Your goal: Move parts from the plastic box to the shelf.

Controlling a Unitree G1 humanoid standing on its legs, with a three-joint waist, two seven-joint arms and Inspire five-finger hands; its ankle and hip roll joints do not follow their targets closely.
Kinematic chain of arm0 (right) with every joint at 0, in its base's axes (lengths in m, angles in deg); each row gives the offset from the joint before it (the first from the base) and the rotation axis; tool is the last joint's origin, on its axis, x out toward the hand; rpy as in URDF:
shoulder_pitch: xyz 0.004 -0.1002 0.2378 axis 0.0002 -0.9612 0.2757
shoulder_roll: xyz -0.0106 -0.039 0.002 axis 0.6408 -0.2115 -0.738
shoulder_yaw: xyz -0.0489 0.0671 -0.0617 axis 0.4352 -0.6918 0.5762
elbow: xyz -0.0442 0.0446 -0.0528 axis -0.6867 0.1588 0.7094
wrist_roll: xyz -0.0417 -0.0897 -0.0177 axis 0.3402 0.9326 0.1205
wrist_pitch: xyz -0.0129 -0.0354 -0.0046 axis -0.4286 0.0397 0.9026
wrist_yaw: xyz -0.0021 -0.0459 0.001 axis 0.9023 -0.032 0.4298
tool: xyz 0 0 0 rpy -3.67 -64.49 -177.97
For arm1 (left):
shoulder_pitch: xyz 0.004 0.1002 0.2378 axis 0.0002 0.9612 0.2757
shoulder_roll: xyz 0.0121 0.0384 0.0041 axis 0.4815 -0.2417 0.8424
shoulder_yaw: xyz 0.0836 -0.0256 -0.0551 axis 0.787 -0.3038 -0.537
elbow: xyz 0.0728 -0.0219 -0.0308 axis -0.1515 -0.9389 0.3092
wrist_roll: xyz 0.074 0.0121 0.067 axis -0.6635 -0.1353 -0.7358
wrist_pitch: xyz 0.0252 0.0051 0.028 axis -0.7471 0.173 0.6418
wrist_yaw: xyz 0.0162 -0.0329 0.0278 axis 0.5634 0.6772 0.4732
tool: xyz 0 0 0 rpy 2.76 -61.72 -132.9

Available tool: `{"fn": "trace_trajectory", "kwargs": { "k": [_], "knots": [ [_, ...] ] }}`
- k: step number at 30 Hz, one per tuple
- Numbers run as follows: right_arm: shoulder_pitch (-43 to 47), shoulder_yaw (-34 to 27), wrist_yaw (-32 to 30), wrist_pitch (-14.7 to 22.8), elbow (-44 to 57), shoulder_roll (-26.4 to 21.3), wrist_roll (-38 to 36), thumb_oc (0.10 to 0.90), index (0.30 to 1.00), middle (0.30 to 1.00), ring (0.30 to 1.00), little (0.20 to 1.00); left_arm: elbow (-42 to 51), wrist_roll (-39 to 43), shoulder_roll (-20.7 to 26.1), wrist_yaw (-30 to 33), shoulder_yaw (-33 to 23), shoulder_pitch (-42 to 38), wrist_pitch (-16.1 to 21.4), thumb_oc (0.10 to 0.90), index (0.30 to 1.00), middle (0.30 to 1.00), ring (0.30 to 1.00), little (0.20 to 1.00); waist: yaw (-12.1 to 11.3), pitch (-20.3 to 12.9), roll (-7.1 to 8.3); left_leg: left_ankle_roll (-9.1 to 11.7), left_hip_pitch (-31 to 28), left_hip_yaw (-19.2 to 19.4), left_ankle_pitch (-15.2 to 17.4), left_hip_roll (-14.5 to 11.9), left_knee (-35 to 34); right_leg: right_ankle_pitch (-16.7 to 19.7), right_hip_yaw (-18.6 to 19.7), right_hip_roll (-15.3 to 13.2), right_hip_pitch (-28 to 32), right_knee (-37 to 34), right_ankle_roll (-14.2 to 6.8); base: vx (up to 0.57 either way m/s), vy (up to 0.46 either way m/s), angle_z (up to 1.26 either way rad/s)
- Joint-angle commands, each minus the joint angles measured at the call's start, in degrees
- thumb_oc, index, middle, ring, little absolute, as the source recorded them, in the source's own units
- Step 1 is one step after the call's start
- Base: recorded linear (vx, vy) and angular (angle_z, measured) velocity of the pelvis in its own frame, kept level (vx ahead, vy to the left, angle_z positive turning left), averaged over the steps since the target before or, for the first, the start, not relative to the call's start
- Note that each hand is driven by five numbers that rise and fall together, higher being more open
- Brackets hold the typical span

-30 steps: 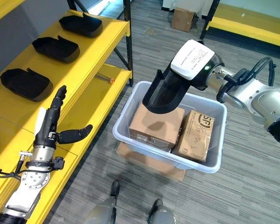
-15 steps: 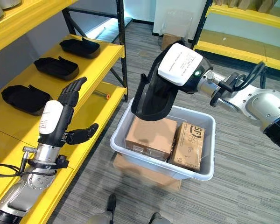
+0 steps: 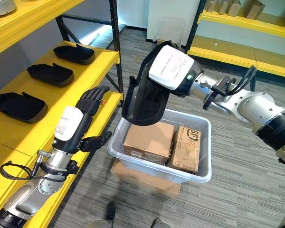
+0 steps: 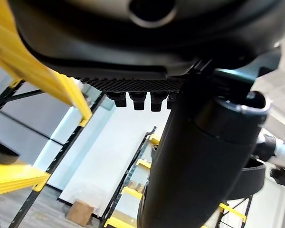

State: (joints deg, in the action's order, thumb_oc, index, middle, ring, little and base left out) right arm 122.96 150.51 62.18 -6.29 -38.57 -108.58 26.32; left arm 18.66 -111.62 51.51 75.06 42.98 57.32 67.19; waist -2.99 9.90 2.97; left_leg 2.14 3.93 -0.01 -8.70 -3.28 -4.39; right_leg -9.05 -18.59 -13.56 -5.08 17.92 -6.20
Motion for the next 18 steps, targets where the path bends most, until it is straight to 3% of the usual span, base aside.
{"fn": "trace_trajectory", "kwargs": {
  "k": [1,18],
  "knots": [
    [11.82,0.47,-5.78,-4.73,-1.76,2.51,-1.84,0.4,0.3,0.3,0.3,0.3,5.83,-1.58,1.67,4.54,-0.75,-3.78,2.24,0.9,1.0,1.0,1.0,1.0,0.59,-7.43,4.91,5.5,-7.55,0.57,10.59,-6.71,-0.61,13.71,3.87,-3.36,2.98,-15.38,-7.17,0.0,0.0,0.0],
    [12.98,0.7,-6.23,-5.35,-3.32,6.1,-2.14,0.4,0.3,0.3,0.3,0.3,6.04,-1.96,-0.14,4.04,3.18,-7.09,1.94,0.9,1.0,1.0,1.0,1.0,0.41,-6.05,6.43,5.29,-7.63,0.73,10.93,-7.36,-0.61,13.32,4.47,-2.67,2.77,-15.31,-6.87,0.0,-0.001,0.0]
  ]
}}
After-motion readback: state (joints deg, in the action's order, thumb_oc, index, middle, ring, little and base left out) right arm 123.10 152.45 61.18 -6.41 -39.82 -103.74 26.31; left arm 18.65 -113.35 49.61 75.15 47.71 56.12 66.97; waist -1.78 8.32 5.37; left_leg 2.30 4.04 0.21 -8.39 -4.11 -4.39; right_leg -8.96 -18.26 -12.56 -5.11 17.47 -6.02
